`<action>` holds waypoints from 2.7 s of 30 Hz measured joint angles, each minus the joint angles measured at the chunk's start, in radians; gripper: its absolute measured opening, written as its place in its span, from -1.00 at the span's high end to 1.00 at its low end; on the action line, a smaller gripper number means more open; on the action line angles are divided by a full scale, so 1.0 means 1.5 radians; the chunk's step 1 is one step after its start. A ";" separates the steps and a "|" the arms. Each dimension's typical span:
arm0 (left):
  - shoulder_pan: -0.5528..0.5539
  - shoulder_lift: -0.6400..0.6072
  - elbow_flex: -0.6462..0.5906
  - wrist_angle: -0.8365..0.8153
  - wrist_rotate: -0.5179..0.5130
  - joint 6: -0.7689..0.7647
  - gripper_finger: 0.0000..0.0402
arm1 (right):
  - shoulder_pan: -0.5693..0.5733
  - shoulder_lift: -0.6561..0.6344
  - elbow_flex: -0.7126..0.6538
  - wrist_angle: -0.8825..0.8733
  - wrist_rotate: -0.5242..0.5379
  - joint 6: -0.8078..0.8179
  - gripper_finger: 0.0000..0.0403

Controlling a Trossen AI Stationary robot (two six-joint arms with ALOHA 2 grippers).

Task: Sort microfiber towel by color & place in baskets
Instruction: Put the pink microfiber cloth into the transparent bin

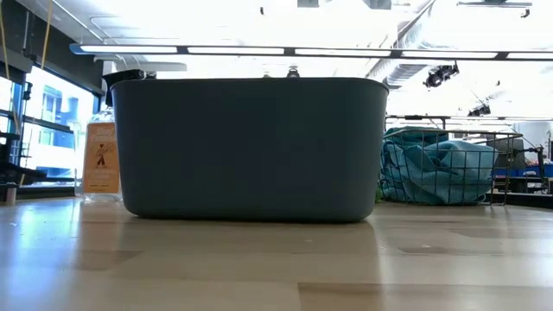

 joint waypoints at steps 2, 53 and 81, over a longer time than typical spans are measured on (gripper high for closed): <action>-0.004 0.000 -0.017 0.015 0.006 -0.017 -0.04 | 0.000 0.000 0.000 -0.006 0.000 0.000 0.14; -0.005 0.144 -0.069 0.066 -0.028 -0.034 0.42 | 0.000 0.000 0.000 -0.024 0.000 0.005 0.14; -0.001 0.083 -0.073 0.049 -0.032 -0.018 1.00 | 0.000 0.000 0.000 -0.044 0.000 0.008 0.14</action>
